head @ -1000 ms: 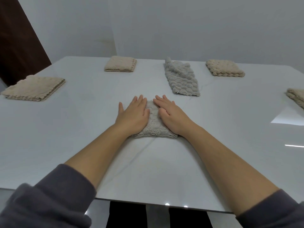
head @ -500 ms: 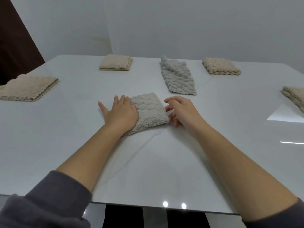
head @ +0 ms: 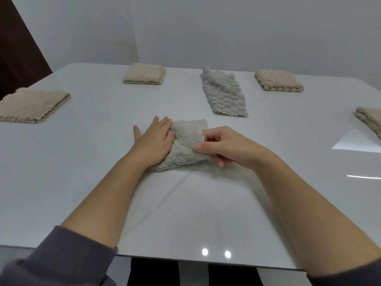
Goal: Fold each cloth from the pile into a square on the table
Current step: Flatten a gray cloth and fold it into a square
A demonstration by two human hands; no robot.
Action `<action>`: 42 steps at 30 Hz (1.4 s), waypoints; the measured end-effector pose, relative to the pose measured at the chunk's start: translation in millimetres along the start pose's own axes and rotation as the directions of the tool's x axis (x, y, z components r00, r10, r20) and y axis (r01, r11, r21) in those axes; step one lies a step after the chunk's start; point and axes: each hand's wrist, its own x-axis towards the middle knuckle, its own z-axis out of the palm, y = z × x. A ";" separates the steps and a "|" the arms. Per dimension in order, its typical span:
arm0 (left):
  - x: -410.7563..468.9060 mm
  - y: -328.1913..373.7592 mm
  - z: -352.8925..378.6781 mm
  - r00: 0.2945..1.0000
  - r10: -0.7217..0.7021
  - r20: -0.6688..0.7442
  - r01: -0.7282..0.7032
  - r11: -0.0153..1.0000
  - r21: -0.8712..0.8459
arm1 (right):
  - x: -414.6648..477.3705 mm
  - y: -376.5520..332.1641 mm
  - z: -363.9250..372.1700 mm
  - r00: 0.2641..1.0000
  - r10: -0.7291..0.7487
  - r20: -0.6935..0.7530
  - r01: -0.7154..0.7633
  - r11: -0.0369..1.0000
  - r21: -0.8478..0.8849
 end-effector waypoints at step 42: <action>-2.3 4.9 2.0 1.000 0.005 -0.010 -0.004 0.998 0.064 | -9.8 1.1 -24.0 0.953 0.272 0.133 -0.258 0.959 -0.115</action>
